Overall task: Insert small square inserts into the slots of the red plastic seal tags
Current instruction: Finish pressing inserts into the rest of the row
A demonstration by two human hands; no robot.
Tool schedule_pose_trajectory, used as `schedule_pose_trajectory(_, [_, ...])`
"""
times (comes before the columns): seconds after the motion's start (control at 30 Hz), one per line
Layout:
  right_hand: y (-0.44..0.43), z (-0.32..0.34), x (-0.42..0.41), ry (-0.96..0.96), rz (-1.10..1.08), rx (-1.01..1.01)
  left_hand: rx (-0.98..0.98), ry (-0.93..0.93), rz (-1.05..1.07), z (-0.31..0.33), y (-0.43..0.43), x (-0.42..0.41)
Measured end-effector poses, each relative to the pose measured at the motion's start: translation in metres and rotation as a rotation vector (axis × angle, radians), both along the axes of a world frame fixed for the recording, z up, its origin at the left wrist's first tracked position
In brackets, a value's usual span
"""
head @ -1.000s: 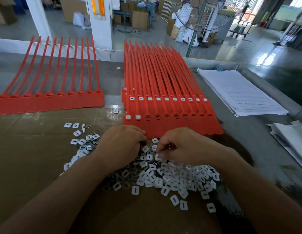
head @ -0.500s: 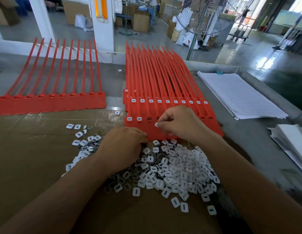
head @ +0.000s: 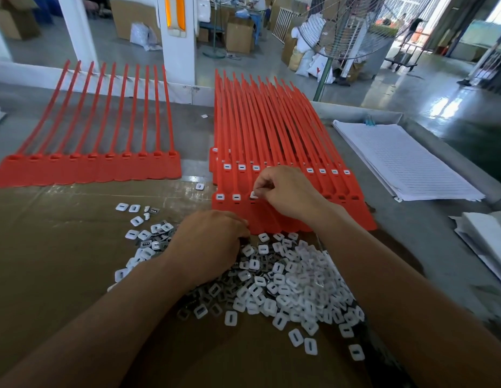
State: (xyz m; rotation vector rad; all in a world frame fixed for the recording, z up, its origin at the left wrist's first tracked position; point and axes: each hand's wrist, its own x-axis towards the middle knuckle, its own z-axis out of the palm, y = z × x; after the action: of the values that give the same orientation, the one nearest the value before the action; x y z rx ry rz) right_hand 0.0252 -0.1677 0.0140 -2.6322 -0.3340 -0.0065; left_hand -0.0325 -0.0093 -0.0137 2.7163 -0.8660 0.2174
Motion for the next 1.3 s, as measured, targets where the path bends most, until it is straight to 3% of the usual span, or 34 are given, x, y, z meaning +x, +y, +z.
schedule_pose_trajectory(0.53, [0.017,0.003,0.001,-0.004,-0.003,-0.335,-0.003,0.011,-0.002,0.001,-0.001,0.0])
schedule_pose_trajectory(0.93, [0.014,0.0,0.009,0.073,-0.123,-0.141,0.011,0.012,-0.007,0.002,-0.001,0.0])
schedule_pose_trajectory(1.3, [0.015,0.001,0.01,0.052,-0.153,-0.101,0.003,0.019,0.006,0.003,-0.002,0.0])
